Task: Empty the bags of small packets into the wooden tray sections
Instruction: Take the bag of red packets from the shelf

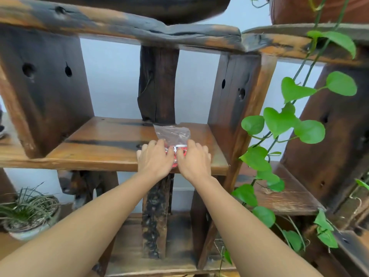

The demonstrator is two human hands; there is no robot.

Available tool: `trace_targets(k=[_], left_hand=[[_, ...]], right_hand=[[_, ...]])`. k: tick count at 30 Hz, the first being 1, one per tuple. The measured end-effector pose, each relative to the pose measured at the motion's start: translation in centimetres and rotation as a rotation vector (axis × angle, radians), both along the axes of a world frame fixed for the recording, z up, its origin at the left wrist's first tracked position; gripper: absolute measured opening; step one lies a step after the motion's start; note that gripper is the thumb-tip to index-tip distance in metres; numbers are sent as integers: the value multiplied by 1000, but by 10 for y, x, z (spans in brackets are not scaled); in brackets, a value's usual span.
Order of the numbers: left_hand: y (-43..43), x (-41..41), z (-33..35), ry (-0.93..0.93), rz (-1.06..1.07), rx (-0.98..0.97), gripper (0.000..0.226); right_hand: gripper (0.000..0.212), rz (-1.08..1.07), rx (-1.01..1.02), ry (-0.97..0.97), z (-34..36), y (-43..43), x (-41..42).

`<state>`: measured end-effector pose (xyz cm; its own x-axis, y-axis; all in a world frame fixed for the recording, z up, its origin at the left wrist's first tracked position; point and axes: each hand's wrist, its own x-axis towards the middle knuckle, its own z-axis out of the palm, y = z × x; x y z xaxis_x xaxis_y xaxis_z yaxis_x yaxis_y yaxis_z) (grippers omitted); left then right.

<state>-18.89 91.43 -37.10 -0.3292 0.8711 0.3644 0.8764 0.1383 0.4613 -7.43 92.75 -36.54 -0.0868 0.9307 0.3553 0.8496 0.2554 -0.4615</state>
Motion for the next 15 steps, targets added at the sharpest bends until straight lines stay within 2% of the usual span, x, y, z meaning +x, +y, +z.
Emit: trace_targets(k=[3,8,12,15], left_hand=[[-11,8,-2,-157,-74,77,31],[-40,13,5,-621,-107,192,35],[-84,15,11,-1241,-203,31,41],[-120,18,5,-1439,-361,-174,43]], right_hand=[[37,46,-79,202,8,-12,-1],[59,98,-386,771,10,-39,9],[63,209,-543,1000,3,-70,35],[64,336,-686,1226,-7,-105,63]])
